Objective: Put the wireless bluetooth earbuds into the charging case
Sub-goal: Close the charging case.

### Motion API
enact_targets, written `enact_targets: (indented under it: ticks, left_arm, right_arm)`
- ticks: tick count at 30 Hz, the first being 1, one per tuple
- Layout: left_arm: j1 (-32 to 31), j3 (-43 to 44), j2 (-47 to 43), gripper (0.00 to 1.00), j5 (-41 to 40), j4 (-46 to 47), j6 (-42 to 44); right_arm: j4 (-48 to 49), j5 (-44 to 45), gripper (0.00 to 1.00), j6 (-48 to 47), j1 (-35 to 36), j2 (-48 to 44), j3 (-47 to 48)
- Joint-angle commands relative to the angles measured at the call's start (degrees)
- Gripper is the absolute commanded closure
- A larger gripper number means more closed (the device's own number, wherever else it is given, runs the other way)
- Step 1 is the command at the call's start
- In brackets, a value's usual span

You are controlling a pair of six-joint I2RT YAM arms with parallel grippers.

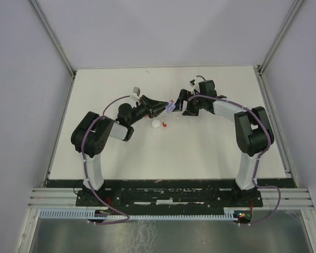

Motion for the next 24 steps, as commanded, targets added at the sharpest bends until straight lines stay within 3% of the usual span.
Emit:
enact_targets:
  ticks: [1, 24]
  left_arm:
    - [-0.4, 0.6, 0.4, 0.97, -0.6, 4.6, 0.2]
    - [-1.1, 0.6, 2.9, 0.97, -1.0, 8.9, -2.2]
  right_arm:
    - [4.3, -2.5, 0.0, 1.9, 0.0, 0.9, 2.4]
    - [6.6, -3.9, 0.01, 3.1, 0.0, 1.5, 2.0]
